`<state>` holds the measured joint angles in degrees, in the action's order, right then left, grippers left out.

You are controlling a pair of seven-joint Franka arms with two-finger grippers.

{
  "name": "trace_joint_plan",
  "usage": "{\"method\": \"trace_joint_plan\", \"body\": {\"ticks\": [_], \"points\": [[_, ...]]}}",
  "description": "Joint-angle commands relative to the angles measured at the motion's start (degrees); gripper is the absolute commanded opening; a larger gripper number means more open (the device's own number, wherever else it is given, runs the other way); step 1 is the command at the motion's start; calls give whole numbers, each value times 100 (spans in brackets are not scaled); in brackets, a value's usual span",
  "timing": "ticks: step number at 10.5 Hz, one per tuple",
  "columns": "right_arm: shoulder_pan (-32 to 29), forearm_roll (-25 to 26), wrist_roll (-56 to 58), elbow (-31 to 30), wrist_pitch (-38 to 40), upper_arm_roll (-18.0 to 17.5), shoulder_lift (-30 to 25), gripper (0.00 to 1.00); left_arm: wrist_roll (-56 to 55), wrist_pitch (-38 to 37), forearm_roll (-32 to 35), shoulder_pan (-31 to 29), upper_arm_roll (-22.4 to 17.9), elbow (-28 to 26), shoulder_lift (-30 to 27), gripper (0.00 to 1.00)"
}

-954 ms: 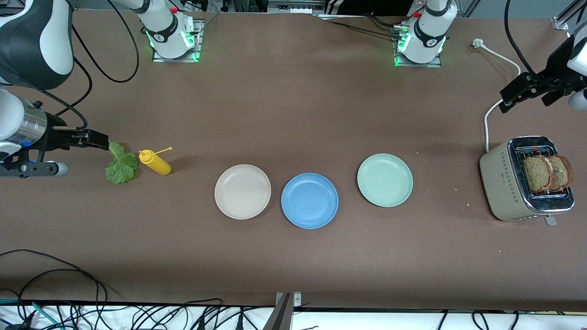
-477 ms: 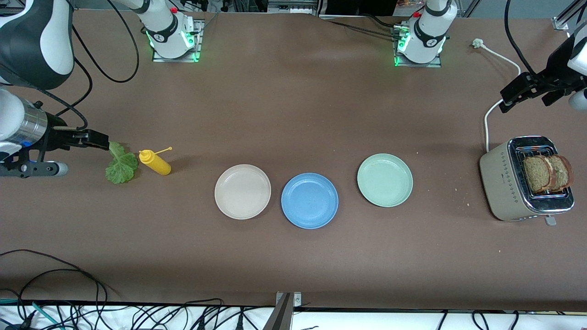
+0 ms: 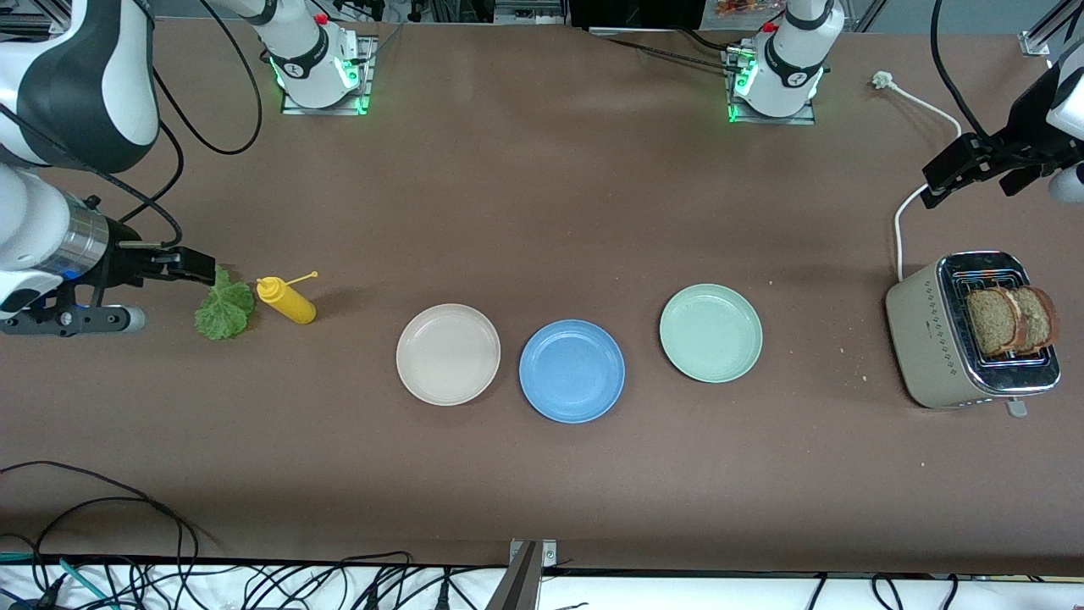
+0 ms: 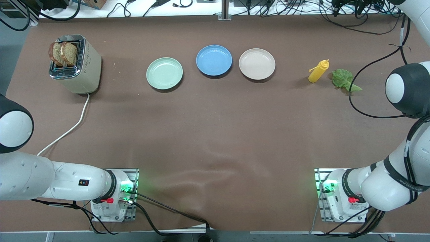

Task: Make sandwich in blue plate with both arms

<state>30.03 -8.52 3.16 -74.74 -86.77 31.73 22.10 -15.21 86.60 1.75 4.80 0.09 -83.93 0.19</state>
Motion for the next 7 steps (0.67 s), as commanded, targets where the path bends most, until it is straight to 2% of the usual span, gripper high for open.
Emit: {"method": "trace_joint_plan", "body": {"ticks": [1, 7], "points": [[-14, -89, -25, 56, 2, -132, 128, 100, 106, -161, -34, 3, 0, 176, 51, 100], [-269, -449, 45, 65, 20, -17, 137, 100, 106, -170, -34, 12, 9, 176, 43, 100]]}}
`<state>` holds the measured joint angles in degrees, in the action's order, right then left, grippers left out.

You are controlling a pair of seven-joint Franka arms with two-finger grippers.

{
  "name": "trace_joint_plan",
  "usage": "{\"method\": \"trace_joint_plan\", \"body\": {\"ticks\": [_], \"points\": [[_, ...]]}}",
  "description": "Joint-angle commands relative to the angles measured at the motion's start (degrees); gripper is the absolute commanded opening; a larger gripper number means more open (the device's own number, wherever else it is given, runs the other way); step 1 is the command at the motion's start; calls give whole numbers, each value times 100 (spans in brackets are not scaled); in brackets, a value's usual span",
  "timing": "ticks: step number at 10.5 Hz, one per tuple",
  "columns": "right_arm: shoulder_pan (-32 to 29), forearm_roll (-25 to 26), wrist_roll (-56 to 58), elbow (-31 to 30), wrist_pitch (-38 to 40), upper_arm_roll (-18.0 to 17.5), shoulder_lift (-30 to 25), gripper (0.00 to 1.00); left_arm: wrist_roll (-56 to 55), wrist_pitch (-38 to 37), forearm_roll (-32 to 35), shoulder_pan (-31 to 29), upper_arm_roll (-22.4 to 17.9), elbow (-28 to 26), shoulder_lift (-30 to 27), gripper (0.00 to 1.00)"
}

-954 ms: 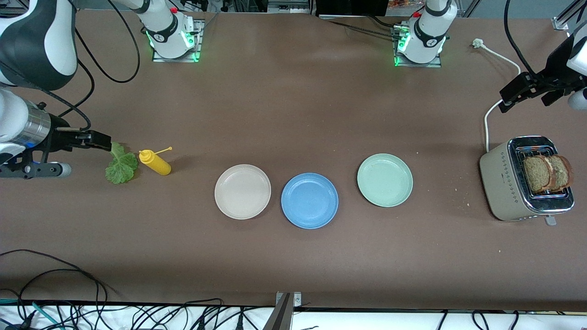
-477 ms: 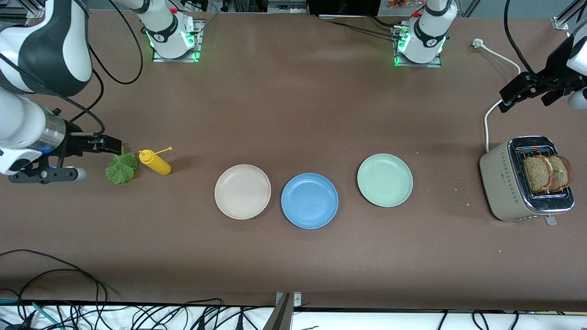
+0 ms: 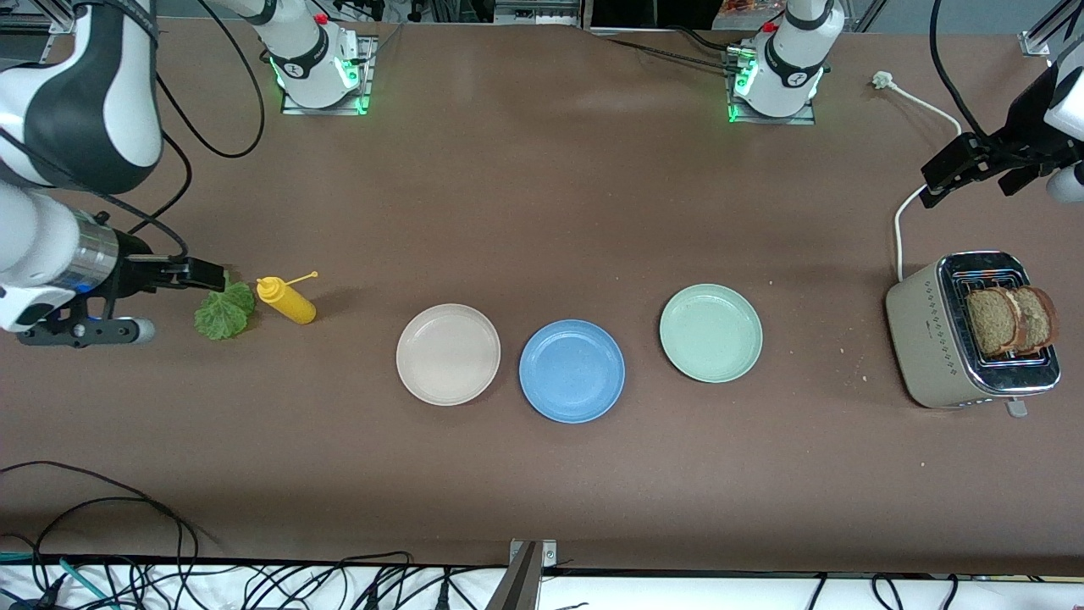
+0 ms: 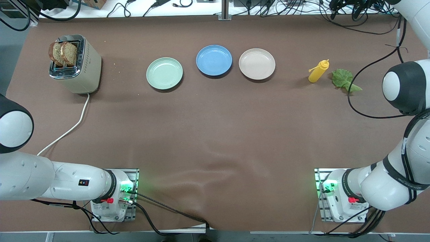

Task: Make sandwich in blue plate with both arms

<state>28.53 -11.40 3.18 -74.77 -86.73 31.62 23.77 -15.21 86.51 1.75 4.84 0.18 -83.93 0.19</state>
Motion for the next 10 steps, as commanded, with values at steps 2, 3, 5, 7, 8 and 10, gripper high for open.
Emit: {"method": "trace_joint_plan", "body": {"ticks": [2, 3, 5, 7, 8, 10], "points": [[-102, -170, 8, 68, 7, -24, -4, 100, 98, -161, -34, 26, 0, 175, 43, 100], [-94, -170, -1, 68, -2, -42, 5, 100, 106, -161, -34, 26, 0, 175, 43, 100], [-102, -178, 51, 59, 7, -42, 14, 100, 106, -152, -43, 34, 0, 184, 51, 100], [-111, -161, 52, 68, -2, -33, 23, 100, 176, -152, -52, 34, 0, 184, 34, 100], [-128, -161, 60, 68, -2, 2, 14, 100, 177, -152, -43, 34, -17, 184, 34, 100], [-356, -169, 60, 77, -2, 2, 14, 100, 176, -134, -52, 0, -79, 184, 60, 100]]}}
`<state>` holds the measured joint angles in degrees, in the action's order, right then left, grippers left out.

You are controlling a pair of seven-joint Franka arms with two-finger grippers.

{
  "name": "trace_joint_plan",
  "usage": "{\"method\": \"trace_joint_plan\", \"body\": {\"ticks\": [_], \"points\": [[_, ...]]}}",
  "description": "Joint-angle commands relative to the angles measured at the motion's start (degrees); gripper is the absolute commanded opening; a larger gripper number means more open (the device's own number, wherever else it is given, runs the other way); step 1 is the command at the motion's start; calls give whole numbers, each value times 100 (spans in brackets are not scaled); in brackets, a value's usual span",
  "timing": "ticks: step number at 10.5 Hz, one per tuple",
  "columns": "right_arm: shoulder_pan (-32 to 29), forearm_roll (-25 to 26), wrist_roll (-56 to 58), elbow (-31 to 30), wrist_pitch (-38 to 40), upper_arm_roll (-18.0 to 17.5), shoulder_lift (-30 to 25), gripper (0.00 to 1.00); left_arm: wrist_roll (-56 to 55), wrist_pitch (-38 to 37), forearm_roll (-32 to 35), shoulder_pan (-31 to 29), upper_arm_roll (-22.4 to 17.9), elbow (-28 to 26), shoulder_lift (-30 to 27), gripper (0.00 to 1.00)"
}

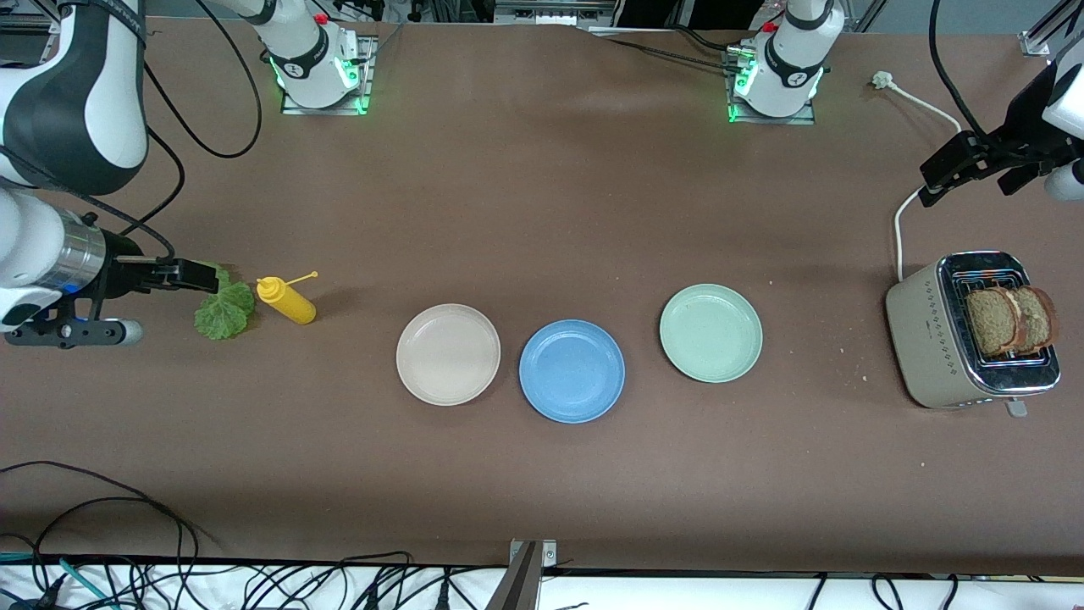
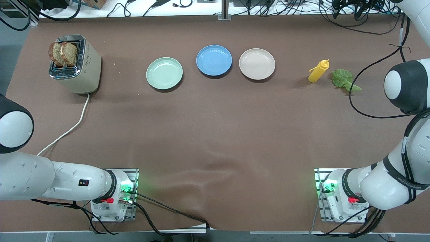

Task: Make sandwich in blue plate with both arms

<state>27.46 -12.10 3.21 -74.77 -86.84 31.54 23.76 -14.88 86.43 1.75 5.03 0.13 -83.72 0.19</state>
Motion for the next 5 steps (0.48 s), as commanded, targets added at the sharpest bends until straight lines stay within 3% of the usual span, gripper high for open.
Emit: {"method": "trace_joint_plan", "body": {"ticks": [1, 5], "points": [[-311, -91, 39, 77, 9, 10, -3, 100, 143, -127, -69, -37, -74, 163, 60, 100], [-373, -82, 397, 76, 193, 474, -73, 100, 135, -118, -52, 6, -66, 163, 87, 100]]}}
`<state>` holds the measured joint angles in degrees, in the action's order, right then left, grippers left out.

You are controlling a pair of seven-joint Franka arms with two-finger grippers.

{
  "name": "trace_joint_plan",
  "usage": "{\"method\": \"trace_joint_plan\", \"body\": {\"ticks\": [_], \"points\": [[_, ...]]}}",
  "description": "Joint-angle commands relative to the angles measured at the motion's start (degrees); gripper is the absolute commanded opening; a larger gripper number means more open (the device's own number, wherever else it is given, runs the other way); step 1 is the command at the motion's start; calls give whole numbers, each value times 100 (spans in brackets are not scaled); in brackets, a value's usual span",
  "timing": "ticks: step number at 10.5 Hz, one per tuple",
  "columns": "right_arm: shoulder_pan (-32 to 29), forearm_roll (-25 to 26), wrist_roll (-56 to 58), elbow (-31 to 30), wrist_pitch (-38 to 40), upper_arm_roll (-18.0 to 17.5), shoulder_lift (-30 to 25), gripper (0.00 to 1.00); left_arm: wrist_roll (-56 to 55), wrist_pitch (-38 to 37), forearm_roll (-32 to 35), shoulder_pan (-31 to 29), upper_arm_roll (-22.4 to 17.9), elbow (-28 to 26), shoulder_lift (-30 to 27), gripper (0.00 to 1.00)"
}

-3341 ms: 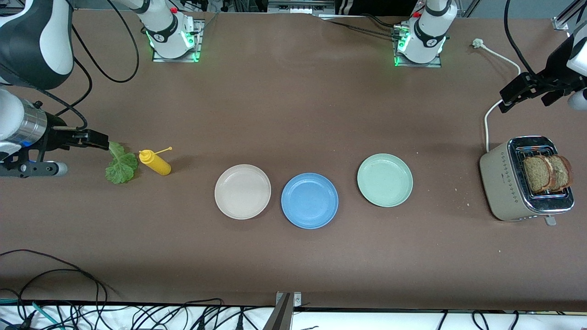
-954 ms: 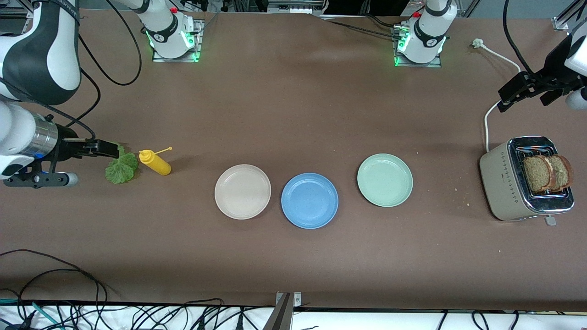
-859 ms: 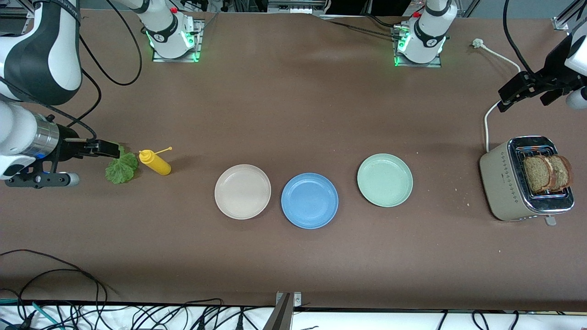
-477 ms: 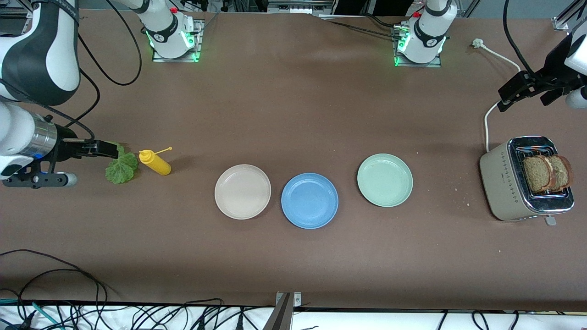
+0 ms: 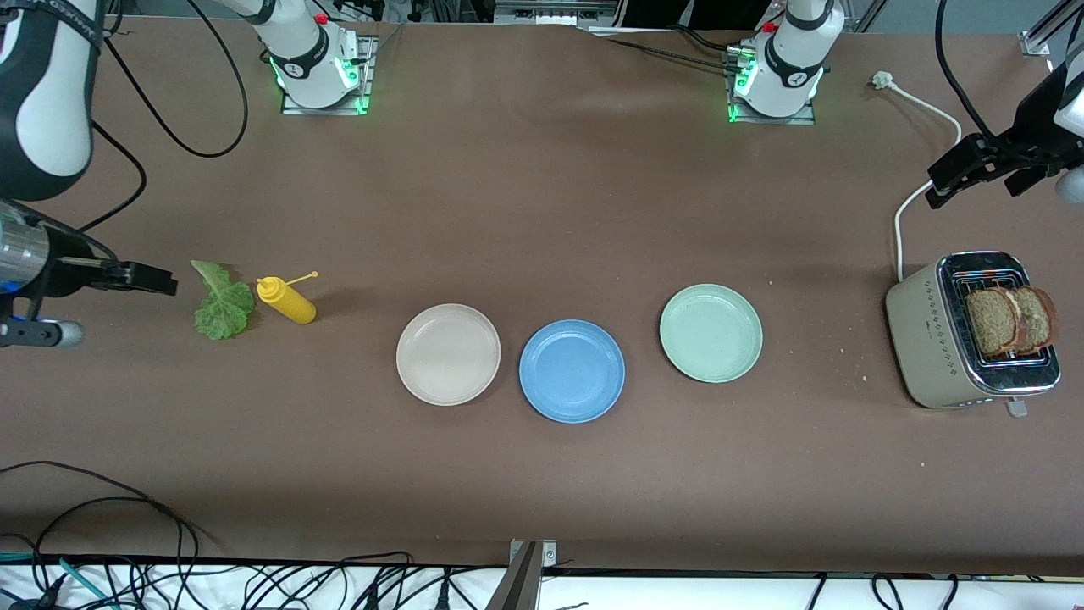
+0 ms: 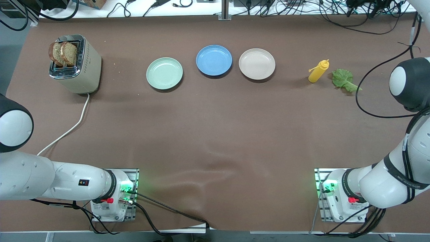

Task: Make sandwich in blue plate with both arms

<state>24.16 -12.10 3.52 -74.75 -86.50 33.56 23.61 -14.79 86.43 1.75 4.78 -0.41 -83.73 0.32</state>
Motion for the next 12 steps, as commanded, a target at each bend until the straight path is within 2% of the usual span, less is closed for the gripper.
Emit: {"method": "trace_joint_plan", "body": {"ticks": [1, 7, 10, 12], "points": [[-43, -91, 464, 66, 169, 387, -50, 100, 125, -109, -61, 49, -12, 164, 73, 100], [27, -117, 518, 83, 151, 345, -102, 100, 143, -109, 97, -30, -55, 155, 196, 100], [317, -47, 561, 92, 169, 327, -278, 100, 160, -135, 333, -136, -99, 181, 958, 100], [318, -90, 702, 92, 212, 318, -357, 100, 563, -109, 807, -197, -91, 225, 969, 100]]}}
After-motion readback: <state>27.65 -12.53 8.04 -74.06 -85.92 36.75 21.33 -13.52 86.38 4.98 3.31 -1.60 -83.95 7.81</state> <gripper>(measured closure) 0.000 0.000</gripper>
